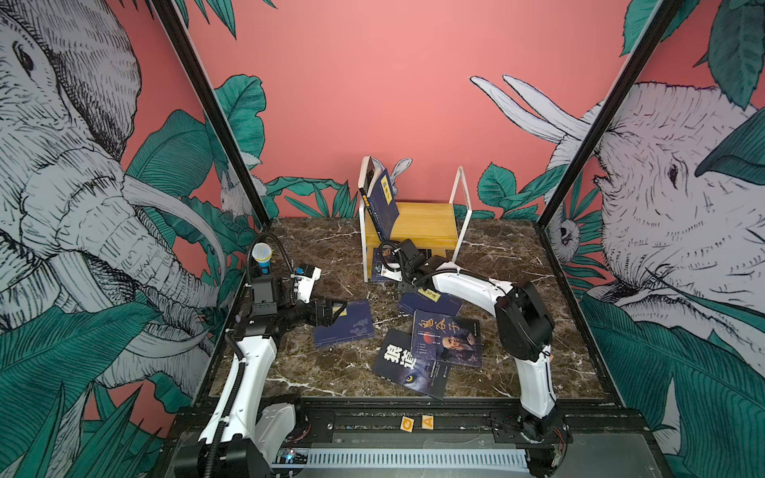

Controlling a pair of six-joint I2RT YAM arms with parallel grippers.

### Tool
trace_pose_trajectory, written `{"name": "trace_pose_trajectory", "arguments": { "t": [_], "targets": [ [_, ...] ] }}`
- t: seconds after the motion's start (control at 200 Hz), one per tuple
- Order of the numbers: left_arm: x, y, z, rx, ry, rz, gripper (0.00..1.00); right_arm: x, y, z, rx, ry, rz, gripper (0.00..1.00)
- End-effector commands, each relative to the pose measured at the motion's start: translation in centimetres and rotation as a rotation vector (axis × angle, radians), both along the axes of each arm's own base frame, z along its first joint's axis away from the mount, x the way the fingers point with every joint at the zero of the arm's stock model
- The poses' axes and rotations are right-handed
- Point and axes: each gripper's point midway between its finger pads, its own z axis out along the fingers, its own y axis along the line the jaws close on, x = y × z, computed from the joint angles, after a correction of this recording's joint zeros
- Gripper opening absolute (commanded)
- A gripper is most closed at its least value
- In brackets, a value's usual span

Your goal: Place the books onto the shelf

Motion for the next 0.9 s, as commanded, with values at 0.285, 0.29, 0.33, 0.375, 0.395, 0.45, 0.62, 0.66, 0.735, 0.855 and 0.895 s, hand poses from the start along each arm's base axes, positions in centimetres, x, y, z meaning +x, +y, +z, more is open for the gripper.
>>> {"name": "trace_pose_trajectory", "arguments": {
  "t": [0.285, 0.29, 0.33, 0.375, 0.395, 0.45, 0.62, 0.66, 0.735, 0.855, 0.895],
  "targets": [
    [0.1, 0.0, 1.1, -0.005, -0.043, -0.006, 0.99, 1.4, 0.1, 0.3, 0.009, -0.013, -0.026, 0.63],
    [0.1, 0.0, 1.2, -0.005, -0.043, -0.006, 0.99, 1.4, 0.0, 0.3, 0.009, -0.014, -0.027, 0.63],
    [0.0, 0.0, 1.1, -0.006, -0.039, -0.008, 0.99, 1.4, 0.0, 0.0, 0.002, -0.004, -0.032, 0.63],
    [0.0, 0.0, 1.2, -0.006, -0.037, -0.009, 0.99, 1.4, 0.0, 0.0, 0.004, 0.0, -0.033, 0.62],
    [0.1, 0.0, 1.3, -0.004, -0.038, -0.008, 0.99, 1.4, 0.1, 0.0, 0.008, 0.0, -0.033, 0.62],
    [0.2, 0.0, 1.3, -0.004, -0.041, -0.007, 0.99, 1.3, 0.1, -0.1, 0.012, 0.004, -0.026, 0.62],
    [0.1, 0.0, 1.1, -0.008, -0.033, -0.009, 0.99, 0.7, 0.1, -0.7, 0.002, 0.036, -0.007, 0.64],
    [0.2, 0.0, 1.2, -0.007, -0.033, -0.009, 0.99, 0.5, 0.1, -0.8, -0.001, 0.046, 0.004, 0.64],
    [0.3, 0.0, 1.2, -0.006, -0.038, -0.006, 0.99, 0.6, 0.0, -1.0, -0.01, 0.03, 0.01, 0.64],
    [0.2, -0.1, 1.0, -0.01, -0.031, -0.011, 0.99, 1.6, -0.3, -1.0, -0.04, -0.003, -0.017, 0.61],
    [0.2, 0.0, 1.1, -0.009, -0.031, -0.009, 0.99, 1.7, -0.2, -1.0, -0.035, -0.002, -0.019, 0.6]
  ]
}}
